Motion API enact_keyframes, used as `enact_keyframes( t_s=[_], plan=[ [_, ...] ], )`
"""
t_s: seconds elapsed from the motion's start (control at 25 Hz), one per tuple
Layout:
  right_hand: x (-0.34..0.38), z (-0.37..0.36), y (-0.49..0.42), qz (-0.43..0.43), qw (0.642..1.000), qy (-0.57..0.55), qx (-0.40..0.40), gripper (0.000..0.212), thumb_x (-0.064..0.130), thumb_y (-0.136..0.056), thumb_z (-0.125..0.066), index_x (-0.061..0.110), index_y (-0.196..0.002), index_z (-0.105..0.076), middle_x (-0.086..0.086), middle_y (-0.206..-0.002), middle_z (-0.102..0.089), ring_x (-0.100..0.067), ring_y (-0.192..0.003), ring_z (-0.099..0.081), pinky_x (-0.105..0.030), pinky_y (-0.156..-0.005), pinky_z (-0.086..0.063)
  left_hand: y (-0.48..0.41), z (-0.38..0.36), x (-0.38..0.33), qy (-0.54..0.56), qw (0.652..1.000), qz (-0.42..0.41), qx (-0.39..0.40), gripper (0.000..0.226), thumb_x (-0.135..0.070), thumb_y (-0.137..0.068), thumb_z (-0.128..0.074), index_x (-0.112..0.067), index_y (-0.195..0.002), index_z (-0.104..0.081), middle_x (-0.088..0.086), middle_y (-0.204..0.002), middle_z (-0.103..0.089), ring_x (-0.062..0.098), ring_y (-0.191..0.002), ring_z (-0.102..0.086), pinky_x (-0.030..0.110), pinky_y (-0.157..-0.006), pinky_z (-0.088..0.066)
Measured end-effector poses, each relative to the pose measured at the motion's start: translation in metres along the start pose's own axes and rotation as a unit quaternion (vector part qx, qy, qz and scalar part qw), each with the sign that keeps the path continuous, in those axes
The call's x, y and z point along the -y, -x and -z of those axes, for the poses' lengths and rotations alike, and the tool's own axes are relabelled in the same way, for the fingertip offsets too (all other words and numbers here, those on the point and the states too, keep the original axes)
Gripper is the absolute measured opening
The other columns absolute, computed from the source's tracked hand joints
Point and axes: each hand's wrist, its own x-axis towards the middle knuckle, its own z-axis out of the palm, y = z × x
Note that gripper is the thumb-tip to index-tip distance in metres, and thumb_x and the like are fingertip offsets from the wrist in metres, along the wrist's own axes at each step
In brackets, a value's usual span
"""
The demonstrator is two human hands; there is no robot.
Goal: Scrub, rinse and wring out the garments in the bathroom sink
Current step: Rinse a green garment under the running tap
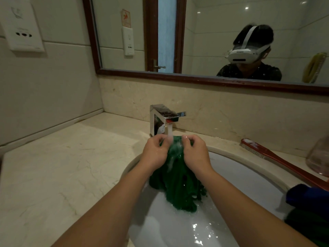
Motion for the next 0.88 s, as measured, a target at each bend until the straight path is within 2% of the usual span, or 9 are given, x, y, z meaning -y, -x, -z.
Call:
enact_keyframes(
  t_s=[0.16,0.32,0.48,0.52,0.64,0.72,0.8,0.88],
  plan=[
    [0.005,-0.003,0.006,0.006,1.000,0.001,0.020,0.022,0.035,-0.107,-0.050,0.020,-0.102,-0.065,0.005,-0.092,-0.066,-0.010,-0.086,-0.062,-0.025,-0.068,-0.046,0.000,0.002,-0.001,0.006,1.000,-0.007,-0.030,0.016,-0.036,-0.104,-0.052,-0.029,-0.101,-0.066,-0.008,-0.095,-0.069,0.009,-0.091,-0.065,0.032,-0.080,-0.055],
    [0.014,-0.007,0.013,-0.013,0.999,-0.025,0.035,0.028,0.040,-0.106,-0.049,0.019,-0.096,-0.064,0.000,-0.088,-0.066,-0.013,-0.080,-0.062,-0.028,-0.067,-0.048,-0.003,0.003,0.000,-0.005,0.998,-0.027,-0.064,0.016,-0.028,-0.104,-0.052,-0.023,-0.105,-0.067,-0.008,-0.097,-0.068,0.008,-0.092,-0.064,0.021,-0.071,-0.046],
    [0.018,-0.010,0.014,-0.060,0.996,-0.068,0.025,0.030,0.037,-0.108,-0.046,0.018,-0.092,-0.062,-0.002,-0.082,-0.062,-0.015,-0.073,-0.058,-0.031,-0.063,-0.046,-0.004,0.001,-0.002,0.037,0.999,0.002,-0.038,0.017,-0.030,-0.104,-0.053,-0.023,-0.107,-0.068,-0.004,-0.103,-0.070,0.012,-0.097,-0.065,0.031,-0.084,-0.054],
    [0.018,-0.008,0.014,-0.058,0.996,-0.068,0.025,0.028,0.037,-0.108,-0.046,0.019,-0.092,-0.062,-0.001,-0.082,-0.062,-0.014,-0.073,-0.058,-0.030,-0.063,-0.046,-0.003,0.001,-0.003,0.039,0.999,0.003,-0.037,0.017,-0.030,-0.104,-0.053,-0.024,-0.107,-0.068,-0.005,-0.102,-0.069,0.011,-0.097,-0.065,0.030,-0.083,-0.054],
    [0.016,-0.006,0.015,-0.021,0.998,-0.040,0.038,0.029,0.039,-0.108,-0.045,0.020,-0.091,-0.060,0.000,-0.083,-0.061,-0.014,-0.076,-0.058,-0.029,-0.065,-0.047,-0.001,0.003,-0.009,0.035,0.996,-0.021,-0.079,0.017,-0.033,-0.104,-0.052,-0.026,-0.102,-0.068,-0.010,-0.093,-0.068,0.005,-0.087,-0.063,0.020,-0.068,-0.047],
    [0.016,-0.009,0.016,0.006,0.998,-0.018,0.059,0.027,0.042,-0.107,-0.045,0.022,-0.096,-0.059,0.002,-0.088,-0.063,-0.014,-0.082,-0.061,-0.031,-0.071,-0.051,-0.001,0.005,-0.010,0.032,0.991,-0.036,-0.122,0.016,-0.033,-0.104,-0.053,-0.026,-0.099,-0.066,-0.013,-0.089,-0.066,0.000,-0.083,-0.061,0.017,-0.064,-0.043],
    [0.016,-0.015,0.020,0.003,0.995,-0.016,0.096,0.024,0.046,-0.106,-0.047,0.025,-0.110,-0.058,0.004,-0.098,-0.067,-0.013,-0.090,-0.065,-0.035,-0.080,-0.056,-0.003,0.007,-0.009,0.021,0.987,-0.044,-0.155,0.016,-0.033,-0.105,-0.052,-0.025,-0.103,-0.067,-0.015,-0.088,-0.064,-0.003,-0.083,-0.059,0.015,-0.065,-0.041],
    [0.015,-0.020,0.023,0.001,0.992,0.001,0.124,0.027,0.046,-0.105,-0.049,0.027,-0.123,-0.054,0.007,-0.106,-0.066,-0.011,-0.095,-0.064,-0.035,-0.082,-0.056,-0.004,0.008,-0.008,0.022,0.984,-0.048,-0.169,0.018,-0.033,-0.104,-0.052,-0.024,-0.105,-0.068,-0.015,-0.089,-0.064,-0.003,-0.085,-0.059,0.017,-0.067,-0.043]
  ],
)
